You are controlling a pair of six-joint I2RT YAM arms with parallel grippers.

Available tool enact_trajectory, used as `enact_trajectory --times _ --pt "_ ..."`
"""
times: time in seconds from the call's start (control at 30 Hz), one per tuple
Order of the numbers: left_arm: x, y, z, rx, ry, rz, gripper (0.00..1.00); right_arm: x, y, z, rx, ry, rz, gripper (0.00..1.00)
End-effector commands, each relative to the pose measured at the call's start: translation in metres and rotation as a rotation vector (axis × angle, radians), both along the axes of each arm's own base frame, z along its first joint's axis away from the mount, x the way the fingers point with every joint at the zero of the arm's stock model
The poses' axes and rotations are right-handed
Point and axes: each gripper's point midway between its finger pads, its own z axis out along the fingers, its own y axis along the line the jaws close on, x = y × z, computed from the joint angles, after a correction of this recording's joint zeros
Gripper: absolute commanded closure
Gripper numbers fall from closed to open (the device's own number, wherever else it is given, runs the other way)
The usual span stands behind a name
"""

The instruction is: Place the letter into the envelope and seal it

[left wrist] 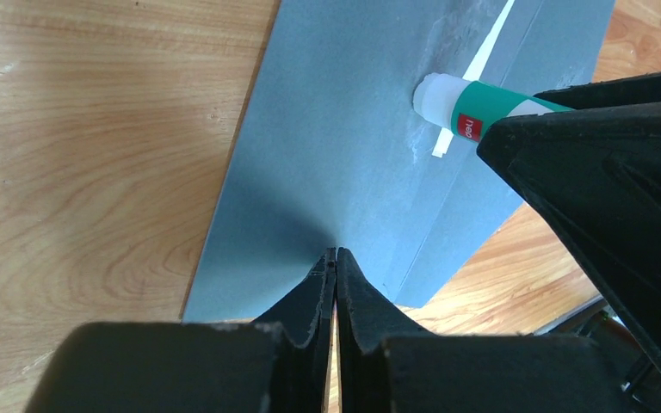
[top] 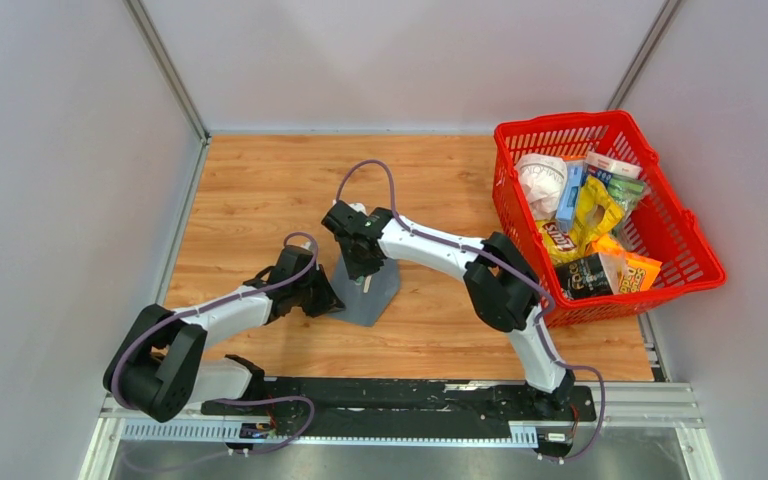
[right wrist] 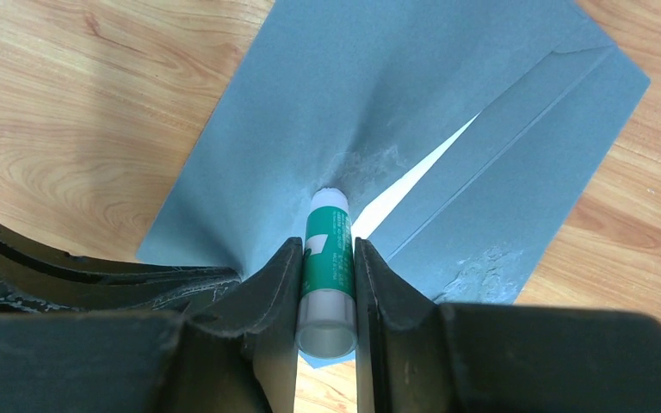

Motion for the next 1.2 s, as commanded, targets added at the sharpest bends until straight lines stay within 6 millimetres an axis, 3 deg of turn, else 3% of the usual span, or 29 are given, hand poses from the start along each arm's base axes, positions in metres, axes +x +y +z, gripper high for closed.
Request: enact_trajectory --times 0.0,0.57,0.8,1.17 --pt "-0.015 0.028 -0.022 0.144 0.061 0.031 0.93 0.013 -0.009 -0.004 -0.062 -0.051 -0.036 1.00" --pt "-0.016 0.030 -0.021 0.156 0.061 0.021 0.93 0.042 -0.020 -0.007 -0.083 -0.083 -0.079 1.00" --pt "-0.014 0.026 -0.021 0.140 0.064 0.013 0.93 0.020 -0.011 0.005 -0.042 -0.061 -0.031 1.00" --pt "-0.010 0.024 -0.021 0.142 0.067 0.008 0.93 -0.019 -0.003 0.008 -0.005 -0.017 0.013 1.00"
